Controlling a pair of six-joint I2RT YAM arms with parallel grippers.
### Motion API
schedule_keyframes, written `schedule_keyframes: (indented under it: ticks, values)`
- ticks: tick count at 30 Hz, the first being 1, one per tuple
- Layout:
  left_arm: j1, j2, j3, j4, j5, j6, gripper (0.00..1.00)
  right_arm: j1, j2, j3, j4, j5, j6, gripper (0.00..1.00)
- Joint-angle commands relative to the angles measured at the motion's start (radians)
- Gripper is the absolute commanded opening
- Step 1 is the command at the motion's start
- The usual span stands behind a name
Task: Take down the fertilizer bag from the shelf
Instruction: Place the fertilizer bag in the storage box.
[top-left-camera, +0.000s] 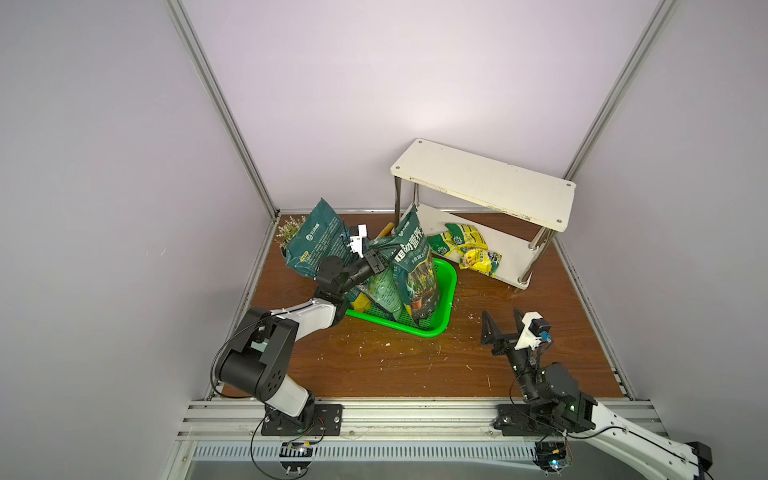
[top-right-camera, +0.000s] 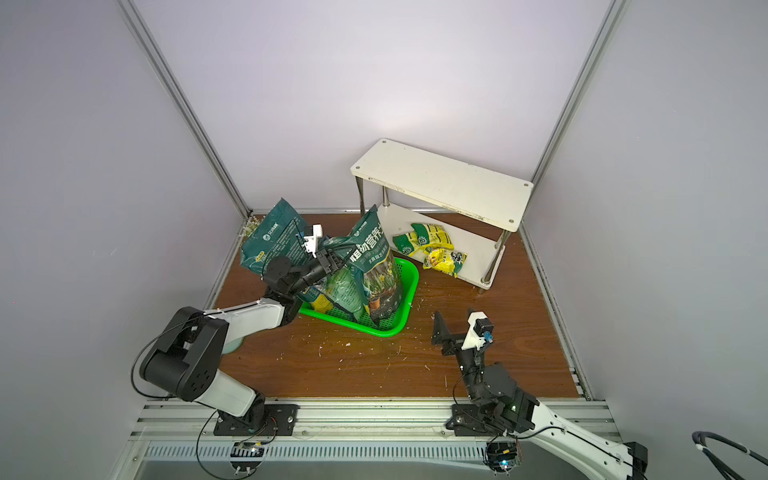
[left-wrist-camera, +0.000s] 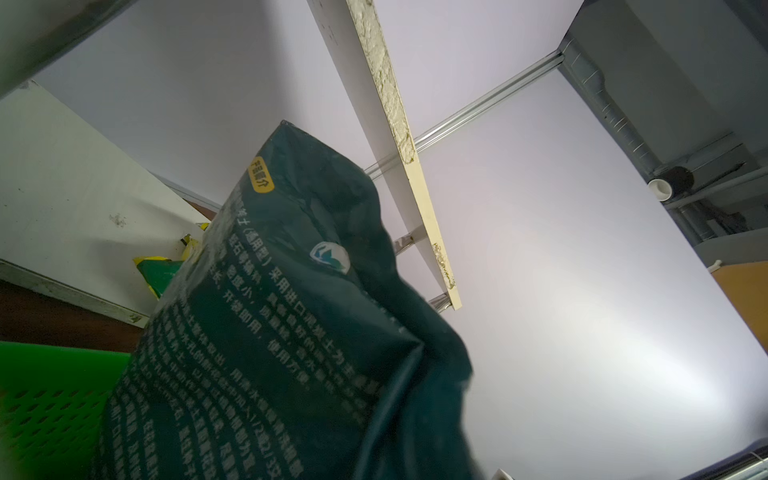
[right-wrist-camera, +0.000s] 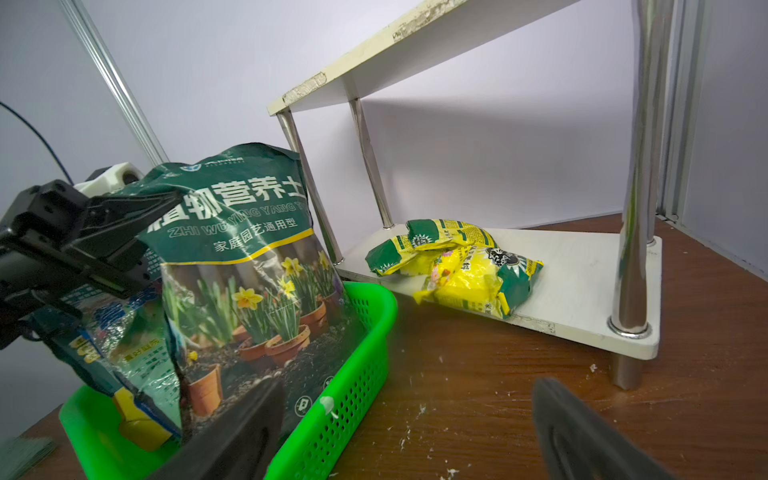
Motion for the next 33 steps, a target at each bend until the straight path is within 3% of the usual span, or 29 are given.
schedule_keyframes:
  ticks: [1,4,10,15,21,25,26,28,31,33]
  values:
    - [0.032,0.019,-0.003,0.355,0.024,-0.071,0.00,-0.003,-0.008,0.039,-0.018,0.044,0.062,0.99]
    - [0.042,0.010,-0.034,0.305,0.011,-0.039,0.00,-0.011,0.012,0.044,-0.019,0.009,0.070,0.99]
    - [0.040,-0.160,-0.108,-0.046,-0.125,0.226,0.00,-0.033,0.117,0.066,0.006,-0.021,0.079,0.99]
    - [0.036,-0.239,-0.180,-0.150,-0.203,0.318,0.00,-0.058,0.190,0.079,0.025,-0.045,0.090,0.99]
    - [0.034,-0.184,-0.150,-0.176,-0.162,0.324,0.01,-0.110,0.228,0.095,0.010,-0.136,0.128,0.99]
    - [0.033,-0.180,-0.125,-0.254,-0.174,0.358,0.24,-0.155,0.275,0.122,-0.005,-0.214,0.159,0.99]
    - [0.031,-0.197,-0.124,-0.292,-0.189,0.380,0.33,-0.170,0.293,0.132,-0.008,-0.239,0.171,0.99]
    - [0.017,-0.262,-0.107,-0.427,-0.253,0.452,0.42,-0.198,0.335,0.159,-0.017,-0.295,0.190,0.99]
    - [-0.086,-0.420,-0.021,-0.794,-0.503,0.636,0.70,-0.231,0.400,0.224,-0.051,-0.372,0.227,0.99]
    - [-0.162,-0.517,0.019,-0.953,-0.661,0.689,0.88,-0.236,0.430,0.269,-0.081,-0.383,0.261,0.99]
